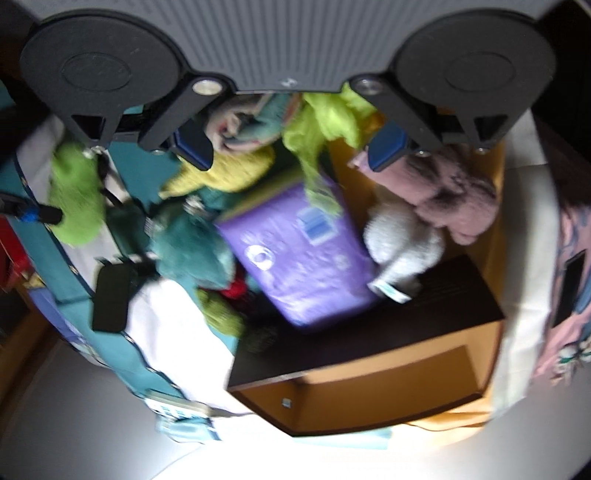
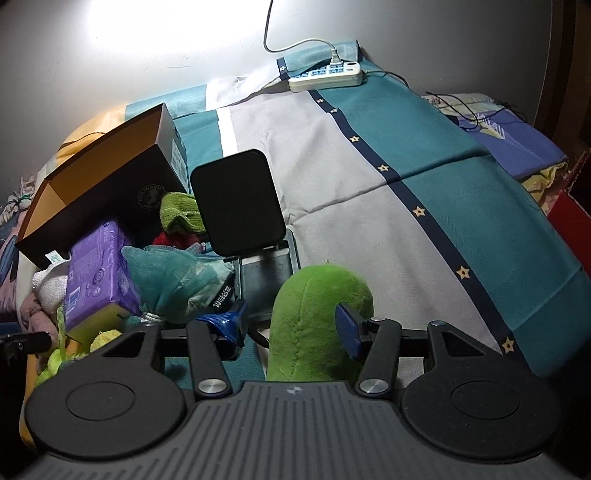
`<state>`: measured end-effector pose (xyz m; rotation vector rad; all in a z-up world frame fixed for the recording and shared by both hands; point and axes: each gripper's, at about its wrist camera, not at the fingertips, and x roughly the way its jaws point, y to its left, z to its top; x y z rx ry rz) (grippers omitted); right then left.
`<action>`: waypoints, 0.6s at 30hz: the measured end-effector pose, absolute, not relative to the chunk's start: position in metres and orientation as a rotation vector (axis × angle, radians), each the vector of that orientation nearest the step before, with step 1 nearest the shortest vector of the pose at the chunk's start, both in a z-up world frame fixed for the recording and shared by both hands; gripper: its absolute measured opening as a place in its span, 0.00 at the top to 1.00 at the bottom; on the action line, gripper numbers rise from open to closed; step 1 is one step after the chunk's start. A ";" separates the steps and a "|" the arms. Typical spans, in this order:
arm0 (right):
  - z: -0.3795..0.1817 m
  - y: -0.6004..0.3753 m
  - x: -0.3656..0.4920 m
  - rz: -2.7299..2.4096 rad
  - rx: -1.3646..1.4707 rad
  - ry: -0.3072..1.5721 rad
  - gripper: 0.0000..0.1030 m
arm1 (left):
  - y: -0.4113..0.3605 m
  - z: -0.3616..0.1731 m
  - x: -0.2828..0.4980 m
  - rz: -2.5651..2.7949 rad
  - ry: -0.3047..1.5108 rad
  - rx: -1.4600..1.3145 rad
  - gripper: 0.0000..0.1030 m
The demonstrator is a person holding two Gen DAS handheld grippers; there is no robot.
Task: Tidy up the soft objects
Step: 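Grasp the rolled grey-pink striped sock with the left gripper while the right holds the plush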
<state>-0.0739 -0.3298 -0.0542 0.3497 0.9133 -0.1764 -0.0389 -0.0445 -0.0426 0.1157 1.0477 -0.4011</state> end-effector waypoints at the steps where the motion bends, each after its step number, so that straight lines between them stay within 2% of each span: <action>1: -0.056 -0.333 -0.075 -0.176 0.360 0.923 0.65 | -0.046 -0.044 -0.043 -0.432 1.050 0.119 0.12; 7: -0.065 -0.352 -0.083 -0.224 0.395 0.950 0.65 | -0.052 -0.045 -0.060 -0.573 1.031 0.140 0.12; 12: -0.081 -0.364 -0.080 -0.184 0.546 1.000 0.64 | -0.061 -0.060 -0.057 -0.593 1.070 0.164 0.12; 14: -0.085 -0.362 -0.077 -0.170 0.566 1.014 0.60 | -0.063 -0.065 -0.056 -0.592 1.088 0.166 0.12; 18: -0.088 -0.358 -0.073 -0.173 0.533 1.009 0.58 | -0.067 -0.075 -0.055 -0.579 1.108 0.184 0.12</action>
